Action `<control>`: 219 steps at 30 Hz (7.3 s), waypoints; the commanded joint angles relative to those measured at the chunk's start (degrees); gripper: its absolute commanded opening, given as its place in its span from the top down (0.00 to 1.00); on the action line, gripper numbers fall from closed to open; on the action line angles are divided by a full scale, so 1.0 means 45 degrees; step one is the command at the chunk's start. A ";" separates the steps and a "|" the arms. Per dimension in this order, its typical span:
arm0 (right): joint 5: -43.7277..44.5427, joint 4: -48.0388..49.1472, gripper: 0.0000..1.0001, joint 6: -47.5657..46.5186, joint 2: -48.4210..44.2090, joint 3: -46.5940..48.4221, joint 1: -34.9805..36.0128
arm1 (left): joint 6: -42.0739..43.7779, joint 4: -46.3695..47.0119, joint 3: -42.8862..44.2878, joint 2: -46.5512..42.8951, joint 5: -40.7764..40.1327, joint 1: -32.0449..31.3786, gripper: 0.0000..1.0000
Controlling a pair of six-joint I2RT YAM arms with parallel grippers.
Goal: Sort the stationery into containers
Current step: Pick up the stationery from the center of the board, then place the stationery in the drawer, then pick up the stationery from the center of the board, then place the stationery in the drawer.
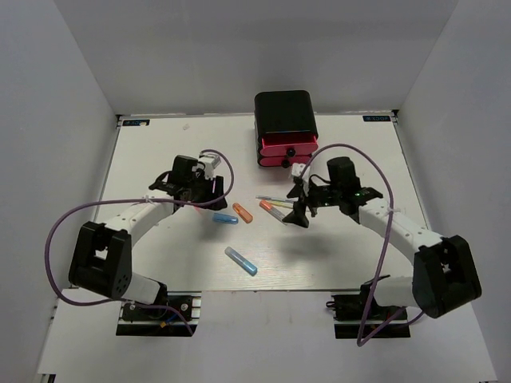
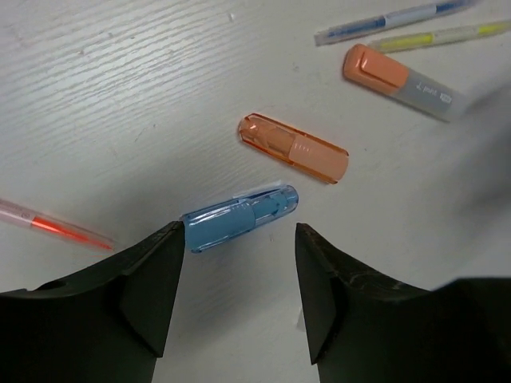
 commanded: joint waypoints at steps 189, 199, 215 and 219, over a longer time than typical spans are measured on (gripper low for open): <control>-0.1224 -0.6731 0.43 -0.6498 0.2160 0.7390 -0.1502 | 0.5330 0.0058 0.0732 0.2279 -0.2782 -0.2740 0.77; 0.2031 -0.0955 0.79 -0.2690 0.0560 0.5282 -0.1736 | 0.4567 0.2029 0.3310 0.0695 -0.0932 -0.2740 0.80; 0.4011 0.1884 0.93 0.0144 -0.1101 0.2742 -0.2459 | 0.3651 0.6560 0.9032 0.4928 0.1475 -0.2623 0.80; 0.4011 0.2060 0.93 0.0242 -0.1219 0.2390 -0.2634 | 0.3356 0.7184 0.9445 0.5789 0.1593 -0.2623 0.79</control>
